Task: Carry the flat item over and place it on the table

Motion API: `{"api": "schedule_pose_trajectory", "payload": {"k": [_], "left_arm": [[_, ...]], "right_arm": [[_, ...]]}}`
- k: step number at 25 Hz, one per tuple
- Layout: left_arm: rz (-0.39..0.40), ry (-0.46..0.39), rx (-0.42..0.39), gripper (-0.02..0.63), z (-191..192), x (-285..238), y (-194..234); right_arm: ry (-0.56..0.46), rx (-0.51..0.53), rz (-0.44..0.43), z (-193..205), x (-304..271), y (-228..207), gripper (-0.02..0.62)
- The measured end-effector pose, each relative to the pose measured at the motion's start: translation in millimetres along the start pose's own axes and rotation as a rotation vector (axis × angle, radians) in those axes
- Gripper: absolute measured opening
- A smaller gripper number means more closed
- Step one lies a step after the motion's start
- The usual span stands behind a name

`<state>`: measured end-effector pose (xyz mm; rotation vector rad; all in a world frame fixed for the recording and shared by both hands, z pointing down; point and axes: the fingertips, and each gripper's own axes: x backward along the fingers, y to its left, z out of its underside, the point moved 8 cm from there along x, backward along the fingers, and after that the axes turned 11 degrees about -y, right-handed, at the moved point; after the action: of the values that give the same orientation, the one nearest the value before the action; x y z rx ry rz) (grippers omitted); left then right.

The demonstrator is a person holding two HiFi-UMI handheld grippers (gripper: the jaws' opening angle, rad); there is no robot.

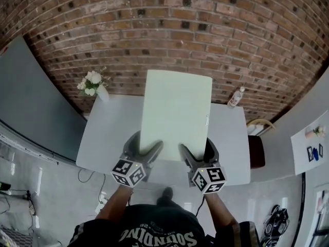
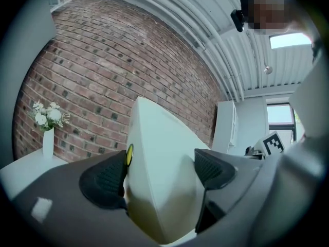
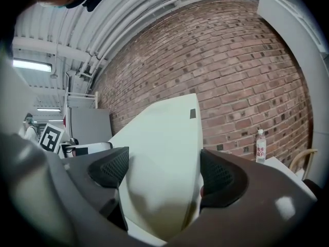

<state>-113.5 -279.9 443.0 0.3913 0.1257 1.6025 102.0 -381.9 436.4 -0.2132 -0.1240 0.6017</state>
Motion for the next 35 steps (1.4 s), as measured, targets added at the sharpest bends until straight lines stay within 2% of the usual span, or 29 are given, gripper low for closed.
{"api": "schedule_pose_trajectory", "payload": {"k": [7,12,24,35], "left_arm": [[-0.076,-0.004,-0.007,0.42,-5,-8,25],[-0.099,-0.004,-0.021,0.419,-13,-4,48],[-0.042,-0.011,-0.019,0.419,-37,-22,111],[-0.021,0.008,-0.013,0.417,-38,-38,139]], "right_arm": [[0.033,-0.015,-0.068,5,-41,-3,0.431],[0.047,-0.026,-0.089,11,-65,10,0.43],[0.018,0.012,-0.059,12,-120,39,0.428],[0.03,0.026,-0.045,16,-148,39,0.425]]}}
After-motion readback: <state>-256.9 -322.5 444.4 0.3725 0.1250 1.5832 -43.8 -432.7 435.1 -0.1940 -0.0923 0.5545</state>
